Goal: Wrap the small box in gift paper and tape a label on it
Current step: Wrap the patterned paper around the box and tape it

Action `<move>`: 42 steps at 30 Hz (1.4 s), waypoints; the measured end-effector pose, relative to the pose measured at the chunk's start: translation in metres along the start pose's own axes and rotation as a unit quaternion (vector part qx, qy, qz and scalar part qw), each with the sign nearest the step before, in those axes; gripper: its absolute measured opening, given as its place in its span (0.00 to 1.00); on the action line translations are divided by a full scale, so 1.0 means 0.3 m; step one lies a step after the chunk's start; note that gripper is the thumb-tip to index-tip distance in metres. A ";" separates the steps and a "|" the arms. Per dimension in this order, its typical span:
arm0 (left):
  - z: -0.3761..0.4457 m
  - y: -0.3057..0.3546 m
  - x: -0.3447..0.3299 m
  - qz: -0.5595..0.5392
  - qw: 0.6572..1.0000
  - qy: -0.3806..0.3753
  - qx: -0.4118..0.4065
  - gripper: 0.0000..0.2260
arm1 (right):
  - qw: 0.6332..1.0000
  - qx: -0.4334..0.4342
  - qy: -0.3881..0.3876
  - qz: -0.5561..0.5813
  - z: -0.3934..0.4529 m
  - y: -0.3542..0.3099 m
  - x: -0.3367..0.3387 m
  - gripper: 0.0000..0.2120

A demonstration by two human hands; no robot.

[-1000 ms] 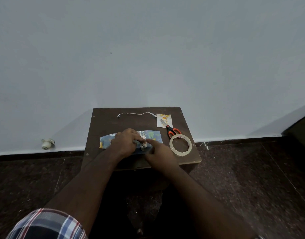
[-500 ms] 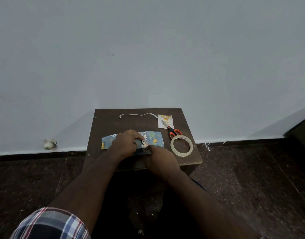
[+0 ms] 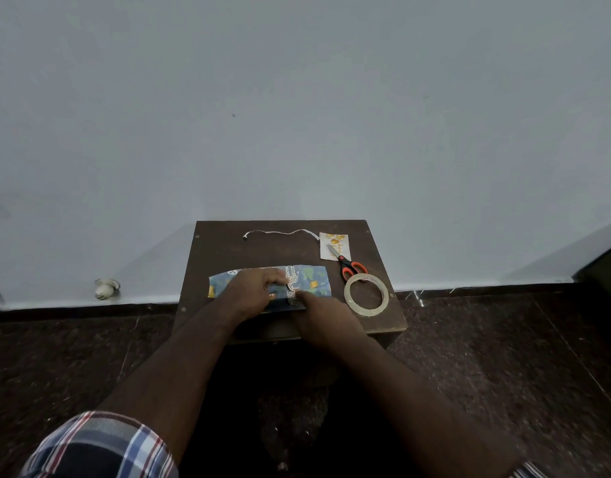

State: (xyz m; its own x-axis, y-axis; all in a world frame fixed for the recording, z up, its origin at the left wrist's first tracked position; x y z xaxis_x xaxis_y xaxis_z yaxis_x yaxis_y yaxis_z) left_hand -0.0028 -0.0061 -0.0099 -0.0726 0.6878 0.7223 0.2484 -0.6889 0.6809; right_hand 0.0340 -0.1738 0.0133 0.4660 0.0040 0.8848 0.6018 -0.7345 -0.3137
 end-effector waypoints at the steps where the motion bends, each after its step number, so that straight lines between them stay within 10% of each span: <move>1: -0.005 0.005 0.001 0.003 1.000 0.007 0.003 0.20 | 0.999 0.008 0.028 0.029 -0.008 0.002 0.008 0.24; 5: -0.022 0.020 0.005 0.016 1.000 0.022 0.015 0.23 | 0.979 -0.051 0.154 0.126 -0.029 0.113 0.062 0.15; 13: -0.041 0.044 0.028 0.073 0.996 0.025 0.037 0.19 | 0.986 -0.151 0.054 0.046 0.001 0.373 0.044 0.19; 18: -0.085 0.085 0.045 0.028 0.994 0.099 0.047 0.15 | 0.974 -0.157 0.127 0.104 0.004 0.371 0.041 0.13; 29: -0.166 0.236 -0.057 -0.387 0.917 0.067 0.072 0.18 | 0.771 -0.040 0.205 0.602 -0.180 0.081 0.079 0.10; 42: -0.373 0.260 0.055 -0.327 0.924 0.196 0.006 0.17 | 0.785 0.018 0.152 0.600 -0.245 -0.029 0.159 0.04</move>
State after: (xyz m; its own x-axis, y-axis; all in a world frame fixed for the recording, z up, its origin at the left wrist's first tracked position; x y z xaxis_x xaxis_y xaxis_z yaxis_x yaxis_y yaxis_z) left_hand -0.0926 -0.0742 0.0686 -0.5557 0.8185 0.1458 0.0376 -0.1505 0.9879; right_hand 0.0034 -0.2171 0.0834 0.5387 -0.8423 -0.0155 -0.1325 -0.0666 -0.9890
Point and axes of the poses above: each hand's wrist, its own z-axis towards the middle knuckle, its own x-axis out of the back of the hand, y = z × x, the point moved 4 cm from there along z, towards the middle knuckle, and after that the axes turned 2 degrees about -y, right-handed, at the moved point
